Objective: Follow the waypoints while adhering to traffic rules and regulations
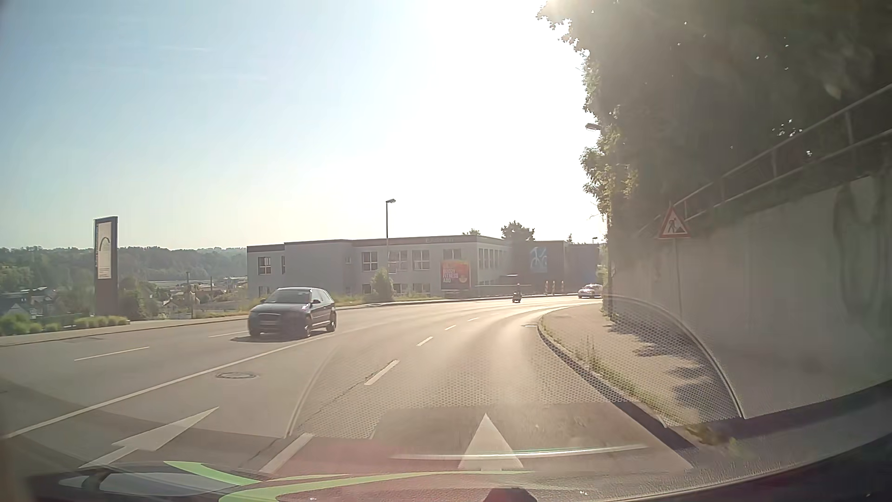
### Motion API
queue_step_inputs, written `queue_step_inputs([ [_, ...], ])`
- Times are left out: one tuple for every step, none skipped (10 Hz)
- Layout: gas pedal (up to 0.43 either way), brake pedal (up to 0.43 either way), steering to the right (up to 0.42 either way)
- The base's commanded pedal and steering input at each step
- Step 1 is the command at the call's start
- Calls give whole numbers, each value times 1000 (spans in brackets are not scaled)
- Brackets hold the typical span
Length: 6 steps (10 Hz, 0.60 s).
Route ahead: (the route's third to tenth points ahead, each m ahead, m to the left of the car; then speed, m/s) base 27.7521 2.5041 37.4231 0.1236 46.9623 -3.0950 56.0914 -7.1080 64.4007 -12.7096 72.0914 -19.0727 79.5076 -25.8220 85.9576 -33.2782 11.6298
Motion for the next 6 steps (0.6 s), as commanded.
queue_step_inputs([
  [28,0,9],
  [28,0,10],
  [28,0,12],
  [28,0,12],
  [28,0,14],
  [28,0,15],
])
